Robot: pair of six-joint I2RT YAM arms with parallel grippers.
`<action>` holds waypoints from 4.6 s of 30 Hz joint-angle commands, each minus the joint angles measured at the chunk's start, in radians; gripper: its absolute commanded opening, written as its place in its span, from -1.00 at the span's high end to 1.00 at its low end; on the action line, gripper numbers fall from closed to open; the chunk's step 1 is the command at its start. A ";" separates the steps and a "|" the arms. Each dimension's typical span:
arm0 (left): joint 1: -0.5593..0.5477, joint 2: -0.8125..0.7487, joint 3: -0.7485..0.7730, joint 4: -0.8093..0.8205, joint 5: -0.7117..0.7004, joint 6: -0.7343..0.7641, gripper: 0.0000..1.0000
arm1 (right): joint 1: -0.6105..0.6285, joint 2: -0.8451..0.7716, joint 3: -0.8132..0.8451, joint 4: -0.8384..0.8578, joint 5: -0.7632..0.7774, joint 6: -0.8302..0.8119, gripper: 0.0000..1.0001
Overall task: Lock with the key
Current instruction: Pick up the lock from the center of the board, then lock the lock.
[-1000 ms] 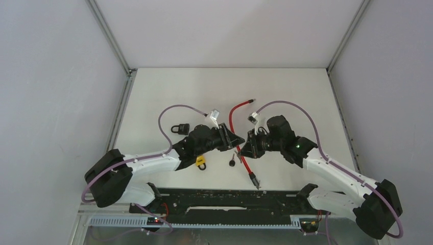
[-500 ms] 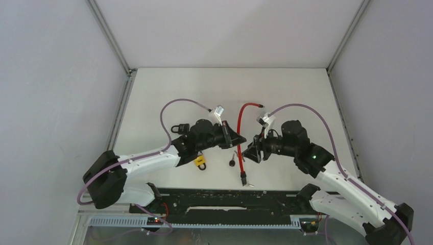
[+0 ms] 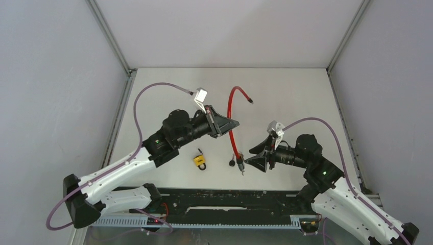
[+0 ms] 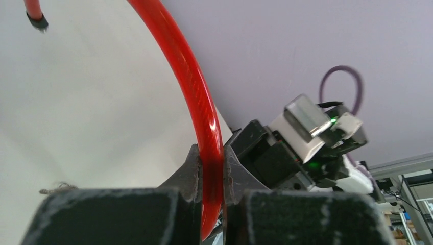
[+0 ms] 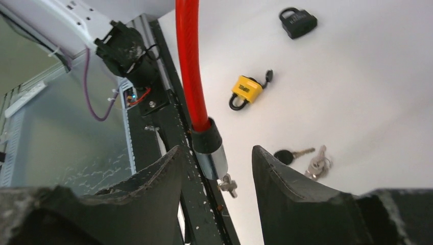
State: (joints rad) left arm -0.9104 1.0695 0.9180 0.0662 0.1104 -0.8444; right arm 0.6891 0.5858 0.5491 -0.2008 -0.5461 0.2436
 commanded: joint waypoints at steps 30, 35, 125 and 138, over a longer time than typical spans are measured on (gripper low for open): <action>-0.002 -0.201 0.101 0.003 -0.083 0.036 1.00 | 0.274 0.112 -0.202 0.562 0.164 -0.087 0.06; -0.003 -0.212 0.082 0.007 -0.106 0.025 1.00 | 0.280 0.124 -0.202 0.615 0.156 -0.082 0.31; 0.094 -0.330 0.335 -0.965 0.609 1.249 1.00 | 0.403 -0.154 0.222 -0.049 0.112 -0.404 -0.75; 0.085 -0.374 0.281 -0.898 0.638 1.258 1.00 | 0.432 0.035 0.226 -0.082 0.189 -0.380 -0.41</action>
State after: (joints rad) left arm -0.8169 0.7170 1.2091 -0.9310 0.7113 0.3763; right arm 1.1061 0.5804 0.7452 -0.2684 -0.4320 -0.1452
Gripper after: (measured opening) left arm 0.100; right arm 0.785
